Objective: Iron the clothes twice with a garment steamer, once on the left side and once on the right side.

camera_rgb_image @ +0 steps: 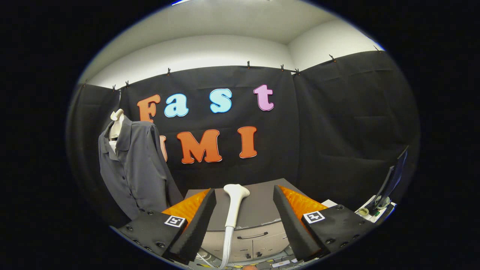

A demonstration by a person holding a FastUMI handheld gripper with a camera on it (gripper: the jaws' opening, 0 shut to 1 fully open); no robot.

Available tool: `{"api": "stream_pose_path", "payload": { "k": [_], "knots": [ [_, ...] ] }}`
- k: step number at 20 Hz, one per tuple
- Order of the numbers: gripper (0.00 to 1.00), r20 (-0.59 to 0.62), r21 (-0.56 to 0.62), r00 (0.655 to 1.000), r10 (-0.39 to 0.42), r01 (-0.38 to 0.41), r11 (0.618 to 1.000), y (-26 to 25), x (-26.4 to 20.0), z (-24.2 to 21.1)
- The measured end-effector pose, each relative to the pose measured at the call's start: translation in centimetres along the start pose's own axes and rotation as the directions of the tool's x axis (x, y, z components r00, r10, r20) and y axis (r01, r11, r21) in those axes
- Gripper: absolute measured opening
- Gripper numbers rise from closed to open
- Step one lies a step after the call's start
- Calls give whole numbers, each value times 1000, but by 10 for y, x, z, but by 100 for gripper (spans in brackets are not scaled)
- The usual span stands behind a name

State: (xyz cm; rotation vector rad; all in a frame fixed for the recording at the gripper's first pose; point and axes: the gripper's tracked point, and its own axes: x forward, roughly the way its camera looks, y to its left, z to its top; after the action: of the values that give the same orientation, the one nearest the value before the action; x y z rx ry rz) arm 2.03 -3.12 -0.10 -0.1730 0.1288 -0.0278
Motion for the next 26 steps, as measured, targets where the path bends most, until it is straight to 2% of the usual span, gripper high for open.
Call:
{"api": "stream_pose_path", "payload": {
  "k": [7, 11, 14, 20, 26],
  "knots": [
    [98, -107, -15, 992, 64, -66, 998, 28, 52, -28],
    [98, -204, -17, 975, 91, -97, 995, 34, 94, -46],
    [98, -272, -9, 959, 82, -88, 996, 32, 124, -56],
    [98, -425, 29, 903, 67, -61, 998, 22, 184, -92],
    [99, -546, 64, 836, 60, -30, 997, 7, 222, -132]
  ]
}}
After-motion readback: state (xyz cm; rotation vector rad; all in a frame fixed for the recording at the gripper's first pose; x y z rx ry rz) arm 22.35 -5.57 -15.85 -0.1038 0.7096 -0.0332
